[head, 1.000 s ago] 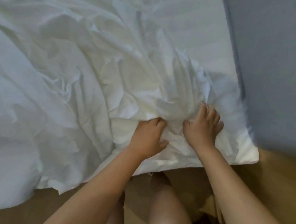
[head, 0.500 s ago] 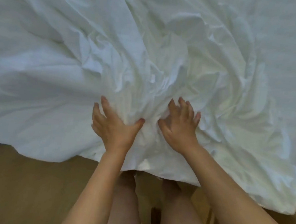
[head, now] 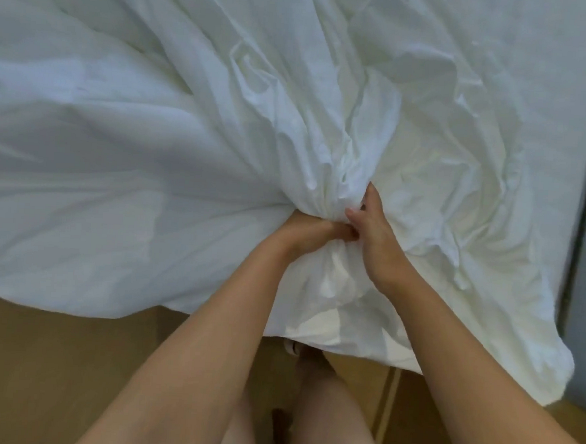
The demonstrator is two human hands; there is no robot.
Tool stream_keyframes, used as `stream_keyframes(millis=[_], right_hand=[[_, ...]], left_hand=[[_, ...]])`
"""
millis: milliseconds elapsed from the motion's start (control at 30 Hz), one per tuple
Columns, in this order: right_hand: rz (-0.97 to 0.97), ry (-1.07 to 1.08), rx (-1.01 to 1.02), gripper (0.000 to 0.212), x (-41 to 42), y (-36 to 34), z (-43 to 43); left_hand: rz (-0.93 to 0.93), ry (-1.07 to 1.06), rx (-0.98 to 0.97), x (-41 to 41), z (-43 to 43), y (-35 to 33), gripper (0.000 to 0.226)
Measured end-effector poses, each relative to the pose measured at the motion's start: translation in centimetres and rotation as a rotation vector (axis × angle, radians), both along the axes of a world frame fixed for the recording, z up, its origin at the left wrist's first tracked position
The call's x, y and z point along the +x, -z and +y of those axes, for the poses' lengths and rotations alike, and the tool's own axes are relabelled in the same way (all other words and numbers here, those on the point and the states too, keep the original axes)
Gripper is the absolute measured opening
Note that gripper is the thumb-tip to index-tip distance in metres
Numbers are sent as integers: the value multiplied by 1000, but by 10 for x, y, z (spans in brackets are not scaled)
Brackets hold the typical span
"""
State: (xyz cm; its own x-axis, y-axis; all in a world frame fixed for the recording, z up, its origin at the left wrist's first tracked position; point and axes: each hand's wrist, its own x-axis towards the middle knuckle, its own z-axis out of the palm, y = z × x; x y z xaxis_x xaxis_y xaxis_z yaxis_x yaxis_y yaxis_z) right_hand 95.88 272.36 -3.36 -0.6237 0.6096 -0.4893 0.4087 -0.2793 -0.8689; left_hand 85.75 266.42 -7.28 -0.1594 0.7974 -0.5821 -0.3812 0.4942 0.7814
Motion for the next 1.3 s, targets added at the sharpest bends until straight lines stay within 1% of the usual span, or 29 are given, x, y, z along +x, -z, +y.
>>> stream_keyframes(millis=[67, 133, 200, 233, 300, 333, 400, 467, 500, 567, 633, 700, 800, 867, 900, 1000, 1033, 1100, 1167, 1233, 1267, 1300], right_hand=[[-10, 32, -9, 64, 3, 2, -2], [-85, 114, 20, 73, 13, 5, -5], [-225, 140, 155, 78, 29, 11, -8], [-311, 104, 238, 77, 39, 15, -8], [-492, -42, 389, 78, 58, 25, -9], [-552, -133, 465, 78, 65, 29, -7], [-586, -364, 599, 78, 73, 39, 3], [-631, -584, 630, 76, 74, 46, 16], [-655, -652, 615, 76, 74, 48, 23], [-632, -670, 648, 77, 76, 50, 32], [-590, -623, 793, 79, 80, 52, 32], [-635, -597, 865, 92, 82, 60, 27], [-731, -673, 791, 118, 73, 78, 21], [-781, -742, 803, 123, 70, 89, 22], [-791, -746, 836, 119, 69, 94, 25], [-754, -648, 919, 84, 62, 94, 42], [-746, -621, 902, 75, 58, 93, 48], [-723, -594, 784, 58, 50, 86, 60], [-669, -571, 701, 39, 48, 72, 69], [-601, -570, 738, 20, 53, 49, 75], [-564, -585, 774, 14, 56, 37, 80], [-530, -605, 800, 14, 60, 25, 83]], left_hand=[[-55, -34, -26, -5, -1, 2, 33], [-156, -88, -53, -2, -1, 1, 33], [-264, -131, -92, 8, 6, -3, 33], [-273, -149, -111, 14, 13, -4, 33], [-200, -192, -142, 27, 27, -4, 40], [-162, -218, -144, 33, 32, -3, 43], [-113, -252, -131, 46, 39, -2, 45], [-36, -269, -147, 56, 43, 0, 42], [26, -290, -179, 58, 46, 2, 40], [159, -348, -266, 56, 51, 2, 32], [216, -421, -273, 50, 48, -1, 27], [207, -496, -226, 48, 36, -4, 32], [188, -617, -194, 47, 12, -2, 33], [174, -674, -195, 43, 2, 2, 35], [179, -676, -186, 41, 0, 3, 36], [235, -625, -205, 37, 2, 4, 46], [257, -603, -237, 37, 3, 4, 49], [310, -543, -321, 35, 6, 2, 53], [406, -446, -382, 35, 10, -2, 51], [477, -370, -412, 36, 13, -4, 41], [501, -361, -423, 36, 11, -7, 36], [531, -360, -441, 34, 6, -9, 35]])
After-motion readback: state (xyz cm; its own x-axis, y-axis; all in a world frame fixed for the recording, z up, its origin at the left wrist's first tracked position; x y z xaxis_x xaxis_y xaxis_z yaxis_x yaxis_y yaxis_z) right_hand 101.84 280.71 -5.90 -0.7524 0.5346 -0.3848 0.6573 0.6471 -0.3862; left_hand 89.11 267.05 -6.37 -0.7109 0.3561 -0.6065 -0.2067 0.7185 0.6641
